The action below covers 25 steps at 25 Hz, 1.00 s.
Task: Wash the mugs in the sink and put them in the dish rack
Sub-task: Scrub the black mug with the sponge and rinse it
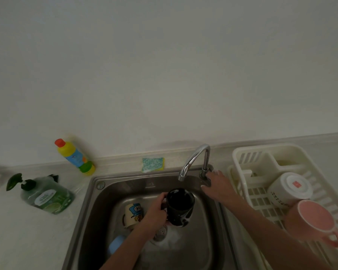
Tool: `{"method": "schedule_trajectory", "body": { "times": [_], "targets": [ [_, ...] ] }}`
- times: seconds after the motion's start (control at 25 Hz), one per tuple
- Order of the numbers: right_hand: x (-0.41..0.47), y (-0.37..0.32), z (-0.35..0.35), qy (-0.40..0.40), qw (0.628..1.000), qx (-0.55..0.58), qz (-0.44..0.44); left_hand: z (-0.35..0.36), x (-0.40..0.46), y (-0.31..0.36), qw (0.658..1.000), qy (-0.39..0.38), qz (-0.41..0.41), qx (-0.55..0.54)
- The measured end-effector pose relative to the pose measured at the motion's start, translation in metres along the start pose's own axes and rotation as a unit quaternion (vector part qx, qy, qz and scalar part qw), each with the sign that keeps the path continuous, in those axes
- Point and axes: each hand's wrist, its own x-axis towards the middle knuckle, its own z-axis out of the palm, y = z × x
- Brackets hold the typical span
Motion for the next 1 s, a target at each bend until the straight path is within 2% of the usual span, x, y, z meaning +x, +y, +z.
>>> {"method": "schedule_trajectory", "body": {
  "times": [0.08,0.24,0.32,0.44,0.48,0.72,0.92,1.0],
  "targets": [
    [-0.005,-0.001,0.008,-0.027,0.999,-0.014,-0.024,0.0,0.001,0.001,1.0,0.008,0.002,-0.014],
    [-0.008,0.002,0.011,-0.148,0.986,-0.033,-0.071,0.002,0.0,0.008,1.0,0.01,0.007,-0.019],
    [-0.013,-0.001,0.007,-0.178,0.979,0.029,-0.098,-0.001,0.004,0.008,1.0,0.008,0.011,-0.012],
    [-0.033,-0.025,0.001,-0.256,0.934,0.223,-0.112,-0.002,0.007,0.006,1.0,0.013,0.021,0.015],
    [-0.04,-0.033,0.001,-0.261,0.928,0.241,-0.109,-0.001,0.007,0.005,0.999,0.012,0.025,0.026],
    [-0.055,-0.049,0.024,-0.152,0.959,0.225,-0.079,-0.003,0.014,0.0,0.981,0.039,0.044,0.186],
    [-0.059,-0.054,0.027,-0.098,0.964,0.23,-0.095,-0.02,0.013,-0.003,0.985,-0.03,0.062,0.16],
    [-0.056,-0.056,0.023,-0.088,0.963,0.235,-0.103,-0.024,0.012,-0.001,0.993,-0.06,0.025,0.101]
  ]
}}
